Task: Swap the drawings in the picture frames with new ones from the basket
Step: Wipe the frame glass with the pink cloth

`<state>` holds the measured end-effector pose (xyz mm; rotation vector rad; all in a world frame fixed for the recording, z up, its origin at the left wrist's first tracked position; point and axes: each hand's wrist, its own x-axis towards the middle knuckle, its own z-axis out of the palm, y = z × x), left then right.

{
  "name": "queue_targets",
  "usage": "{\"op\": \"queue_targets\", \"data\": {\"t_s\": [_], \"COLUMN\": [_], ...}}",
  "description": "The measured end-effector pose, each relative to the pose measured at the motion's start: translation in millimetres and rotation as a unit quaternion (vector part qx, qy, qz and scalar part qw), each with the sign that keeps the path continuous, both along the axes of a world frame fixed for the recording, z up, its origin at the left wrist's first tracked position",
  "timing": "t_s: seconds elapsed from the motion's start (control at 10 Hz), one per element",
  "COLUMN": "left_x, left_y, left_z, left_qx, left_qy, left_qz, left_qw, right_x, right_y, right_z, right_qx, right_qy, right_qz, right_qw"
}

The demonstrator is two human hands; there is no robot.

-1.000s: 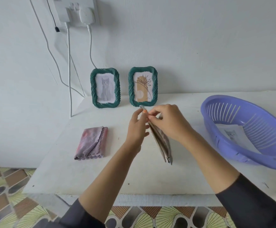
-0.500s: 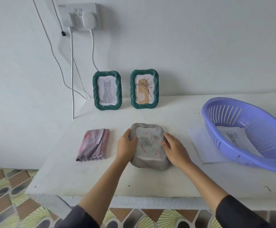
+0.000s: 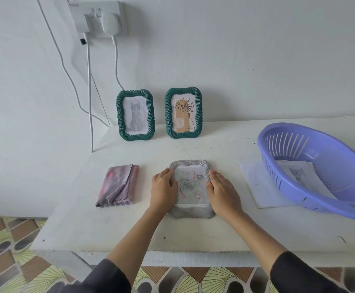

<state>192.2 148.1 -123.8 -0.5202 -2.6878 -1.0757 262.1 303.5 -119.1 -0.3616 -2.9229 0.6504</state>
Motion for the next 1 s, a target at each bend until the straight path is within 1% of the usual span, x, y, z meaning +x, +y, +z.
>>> {"op": "queue_targets", "data": {"t_s": [0.1,0.2,0.3,0.4,0.5,0.7,0.8,0.9,1.0], "left_x": [-2,-9,-21,-32,-32,-29,-31,-32,-19], "left_y": [-5,-23,-51,-71,-75,-70,-71,-78,-62], "left_z": [4,16,28,28,23,31,31,34,61], "left_qx": [0.016,-0.04,-0.149,-0.179,-0.188,-0.199,-0.21,-0.05,0.088], "left_qy": [-0.024,-0.006,-0.074,-0.202,-0.233,-0.241,-0.234,-0.187,-0.138], "left_qz": [0.013,0.159,0.269,0.267,0.235,0.239,0.245,0.226,0.165], "left_qw": [1.0,0.987,0.949,0.925,0.925,0.919,0.917,0.955,0.973], "right_x": [1,1,2,2,2,2,2,1,3], "right_y": [0,0,0,0,0,1,2,2,-5], "right_z": [0,1,2,2,2,3,5,11,29], "right_qx": [0.003,0.001,0.0,-0.003,-0.003,0.005,-0.012,-0.094,-0.226], "right_qy": [-0.001,-0.002,-0.004,-0.004,-0.004,-0.01,-0.014,-0.013,0.04], "right_qz": [-0.003,-0.003,-0.001,-0.004,-0.004,0.003,0.006,0.001,-0.015], "right_qw": [1.0,1.0,1.0,1.0,1.0,1.0,1.0,0.995,0.973]}}
